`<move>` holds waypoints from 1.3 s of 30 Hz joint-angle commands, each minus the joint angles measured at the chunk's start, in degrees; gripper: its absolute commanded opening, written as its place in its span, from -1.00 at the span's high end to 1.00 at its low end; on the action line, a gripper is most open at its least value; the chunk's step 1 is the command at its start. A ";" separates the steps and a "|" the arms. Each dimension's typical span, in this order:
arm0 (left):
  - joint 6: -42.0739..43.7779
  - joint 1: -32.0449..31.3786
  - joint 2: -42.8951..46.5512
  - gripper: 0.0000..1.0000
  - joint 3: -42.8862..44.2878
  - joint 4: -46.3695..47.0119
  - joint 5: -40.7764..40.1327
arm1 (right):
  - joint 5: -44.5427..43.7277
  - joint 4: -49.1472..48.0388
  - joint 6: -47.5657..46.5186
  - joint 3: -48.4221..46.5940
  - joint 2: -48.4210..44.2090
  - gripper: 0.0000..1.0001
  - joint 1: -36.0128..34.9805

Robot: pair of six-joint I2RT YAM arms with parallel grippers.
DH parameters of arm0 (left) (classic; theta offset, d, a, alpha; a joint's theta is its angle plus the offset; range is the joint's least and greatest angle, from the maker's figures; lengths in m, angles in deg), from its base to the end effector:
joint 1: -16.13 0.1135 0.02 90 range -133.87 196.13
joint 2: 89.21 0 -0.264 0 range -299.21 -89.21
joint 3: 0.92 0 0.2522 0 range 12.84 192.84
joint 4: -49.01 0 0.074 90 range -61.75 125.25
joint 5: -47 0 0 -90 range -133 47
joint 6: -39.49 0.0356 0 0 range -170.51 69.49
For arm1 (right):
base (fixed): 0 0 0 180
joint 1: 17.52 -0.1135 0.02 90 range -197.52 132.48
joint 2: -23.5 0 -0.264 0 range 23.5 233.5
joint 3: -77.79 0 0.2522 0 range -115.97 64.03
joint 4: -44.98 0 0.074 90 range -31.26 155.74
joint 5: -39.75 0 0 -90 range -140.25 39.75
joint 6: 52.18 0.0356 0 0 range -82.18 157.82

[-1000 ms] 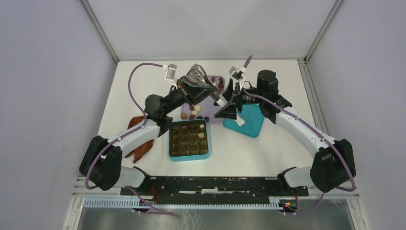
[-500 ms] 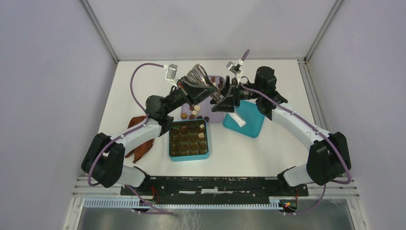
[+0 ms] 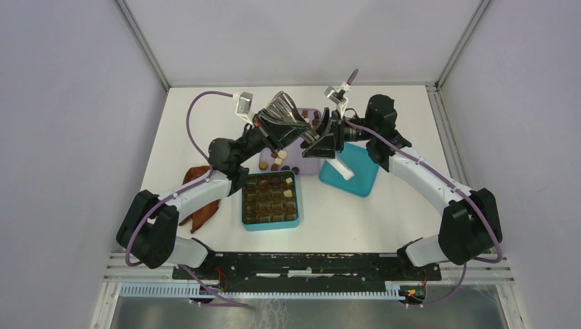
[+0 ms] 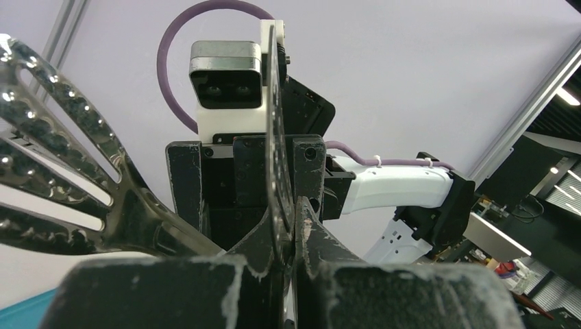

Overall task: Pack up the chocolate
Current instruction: Adjust the clamp, then pick up the fake chocolate from the plate.

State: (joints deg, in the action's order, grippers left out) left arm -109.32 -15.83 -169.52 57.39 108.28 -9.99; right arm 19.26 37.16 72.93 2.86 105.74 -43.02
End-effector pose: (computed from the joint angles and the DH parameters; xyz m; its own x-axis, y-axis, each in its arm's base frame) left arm 0.2375 -0.1710 0.3421 -0.4283 -0.5783 -0.6943 0.8599 -0.0246 -0.5099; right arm 0.2753 0.1683 0.3438 -0.5664 -0.0471 -0.8228 -0.8195 -0.0736 0.5683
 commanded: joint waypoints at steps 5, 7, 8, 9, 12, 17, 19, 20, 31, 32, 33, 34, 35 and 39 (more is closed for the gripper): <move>0.16 0.09 1.12 0.96 -0.96 2.19 -2.78 | 1.89 -6.00 2.72 -0.24 -0.98 0.22 -0.37; 0.41 0.15 1.27 0.94 -0.81 1.61 -2.74 | 1.97 -6.35 2.91 -0.12 -1.10 0.22 -0.37; 0.59 0.11 1.30 0.88 -0.72 1.15 -2.65 | 1.96 -6.37 2.87 -0.09 -1.11 0.22 -0.33; 0.62 0.11 1.42 0.74 -0.70 0.82 -2.62 | 2.11 -6.45 2.92 -0.02 -1.19 0.22 -0.34; 1.15 0.10 2.13 0.31 -0.61 -1.38 -2.40 | 2.10 -6.58 3.03 -0.04 -1.36 0.21 0.11; 5.16 0.09 6.76 -0.32 -2.57 -10.20 -4.16 | 2.29 -7.88 3.95 0.51 -2.03 0.18 2.05; 8.43 0.14 10.39 -0.41 -3.47 -15.95 -5.53 | 2.32 -8.58 4.21 1.22 -2.42 0.16 2.79; 10.41 0.15 12.15 -0.44 -3.75 -19.58 -6.18 | 2.42 -8.81 4.19 1.51 -2.60 0.15 3.11; 42.05 0.14 32.46 -0.49 -0.24 -77.08 -22.40 | -12.08 37.29 -40.44 -9.04 -2.80 0.12 10.12; 44.81 0.14 33.01 -0.50 1.28 -81.34 -25.04 | -15.43 40.96 -44.24 -10.24 -2.23 0.12 10.11; 47.59 0.16 33.25 -0.53 2.77 -85.46 -27.79 | -18.24 43.80 -47.30 -11.59 -1.65 0.12 10.16; 49.85 0.19 33.01 -0.58 4.10 -88.52 -31.55 | -21.38 46.27 -50.41 -12.53 -1.07 0.12 10.04; 51.83 0.23 32.55 -0.62 5.21 -91.31 -35.83 | -24.67 48.09 -52.35 -13.33 -0.23 0.12 9.95; 56.33 3.02 29.05 -0.67 7.06 -96.10 -44.19 | -33.78 54.92 -59.98 -16.49 4.22 0.13 8.63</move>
State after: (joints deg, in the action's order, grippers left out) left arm -64.29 -15.33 -137.74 61.24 24.83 -41.42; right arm -1.41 79.23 28.08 -9.53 105.96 -33.08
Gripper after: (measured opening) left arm 0.827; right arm 0.444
